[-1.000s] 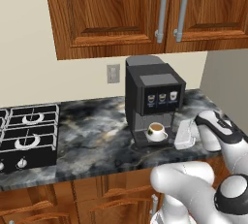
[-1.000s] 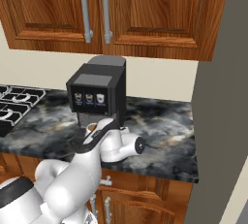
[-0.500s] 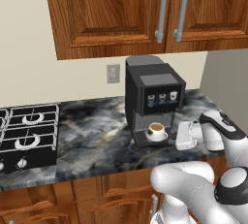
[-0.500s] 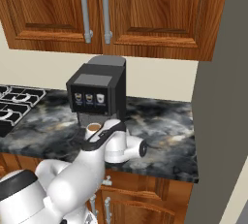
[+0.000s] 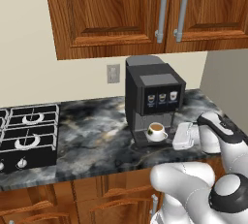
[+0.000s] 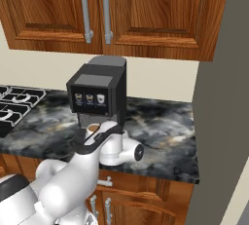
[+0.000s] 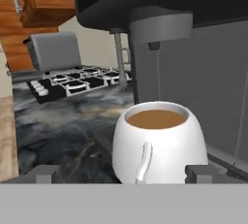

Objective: Pick up the brewed coffee from the coffee machine and place it next to the breakfast plate on the dining counter.

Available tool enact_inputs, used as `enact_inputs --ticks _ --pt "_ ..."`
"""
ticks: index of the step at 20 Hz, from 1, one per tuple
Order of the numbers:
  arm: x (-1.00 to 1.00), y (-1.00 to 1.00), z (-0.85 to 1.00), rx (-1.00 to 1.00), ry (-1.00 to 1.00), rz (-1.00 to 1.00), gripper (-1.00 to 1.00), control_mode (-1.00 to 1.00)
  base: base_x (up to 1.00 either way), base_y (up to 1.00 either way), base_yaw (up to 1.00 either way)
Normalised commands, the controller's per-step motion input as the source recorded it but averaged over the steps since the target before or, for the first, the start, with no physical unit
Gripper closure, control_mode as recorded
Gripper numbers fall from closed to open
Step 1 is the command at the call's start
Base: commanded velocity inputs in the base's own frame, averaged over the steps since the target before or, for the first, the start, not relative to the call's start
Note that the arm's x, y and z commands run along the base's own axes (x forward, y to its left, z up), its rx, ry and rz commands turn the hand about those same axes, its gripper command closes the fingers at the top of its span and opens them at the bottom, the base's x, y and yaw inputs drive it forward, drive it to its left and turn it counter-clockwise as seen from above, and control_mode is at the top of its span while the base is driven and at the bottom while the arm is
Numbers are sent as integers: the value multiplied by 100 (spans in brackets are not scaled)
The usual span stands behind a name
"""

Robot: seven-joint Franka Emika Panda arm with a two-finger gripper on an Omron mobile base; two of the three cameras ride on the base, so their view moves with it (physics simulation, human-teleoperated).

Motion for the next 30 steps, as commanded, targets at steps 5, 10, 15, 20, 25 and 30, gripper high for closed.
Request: enact_inputs --ticks 5,10,15,20,25,30 --pt "24 0 -1 0 0 -9 -100 -100 0 0 0" --pt "12 3 -20 0 0 -2 -100 -100 0 0 0" --pt "2 9 -24 0 0 0 -100 -100 0 0 0" --pt "15 10 -8 0 0 0 -100 -100 0 0 0" --pt "15 17 0 0 0 -1 100 -100 0 0 0" --pt "10 3 -3 0 0 0 100 -100 0 0 0"
